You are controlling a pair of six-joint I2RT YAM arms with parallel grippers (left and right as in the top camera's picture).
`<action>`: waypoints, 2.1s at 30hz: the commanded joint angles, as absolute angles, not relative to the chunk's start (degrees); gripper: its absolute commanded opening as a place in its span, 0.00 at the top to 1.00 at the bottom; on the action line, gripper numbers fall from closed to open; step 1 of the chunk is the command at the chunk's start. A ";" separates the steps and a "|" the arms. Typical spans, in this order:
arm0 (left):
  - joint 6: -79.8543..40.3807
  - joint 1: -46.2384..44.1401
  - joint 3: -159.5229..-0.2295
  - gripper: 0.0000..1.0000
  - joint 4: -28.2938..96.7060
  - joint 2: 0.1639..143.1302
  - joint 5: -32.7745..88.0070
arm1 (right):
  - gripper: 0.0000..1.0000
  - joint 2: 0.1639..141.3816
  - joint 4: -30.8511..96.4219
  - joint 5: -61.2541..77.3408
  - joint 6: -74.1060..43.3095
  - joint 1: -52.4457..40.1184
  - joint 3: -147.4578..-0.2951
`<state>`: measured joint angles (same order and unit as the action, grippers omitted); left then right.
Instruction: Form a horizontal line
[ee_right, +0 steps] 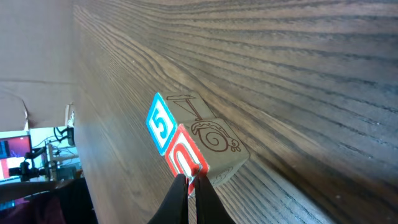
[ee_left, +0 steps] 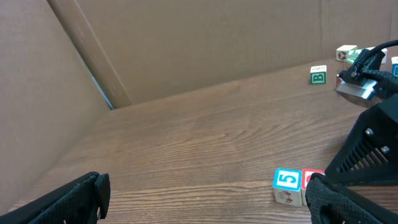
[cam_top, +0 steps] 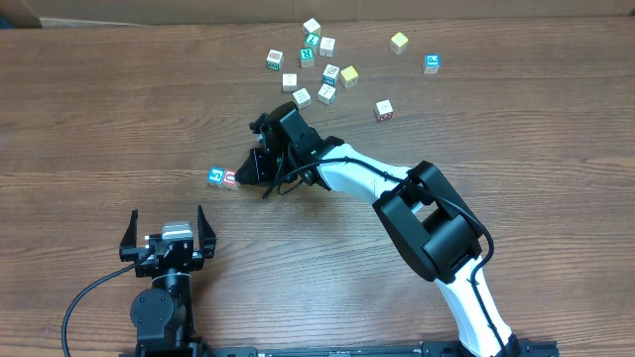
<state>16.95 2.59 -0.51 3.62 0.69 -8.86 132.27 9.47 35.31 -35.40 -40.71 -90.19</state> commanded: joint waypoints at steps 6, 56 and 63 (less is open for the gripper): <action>18.04 2.22 -0.27 0.01 3.60 0.36 -9.37 | 0.96 129.80 11.53 30.89 -32.80 -39.99 -90.08; 18.04 2.22 -0.27 0.00 3.60 0.36 -9.39 | 0.00 125.12 23.42 3.79 0.62 -13.85 -96.07; 18.04 2.22 -0.27 0.00 3.60 0.36 -9.37 | 0.00 131.00 22.61 3.68 0.71 -12.82 -96.05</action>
<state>16.95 2.59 -0.51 3.62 0.69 -8.86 127.33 22.65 4.82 -0.69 -12.34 -95.24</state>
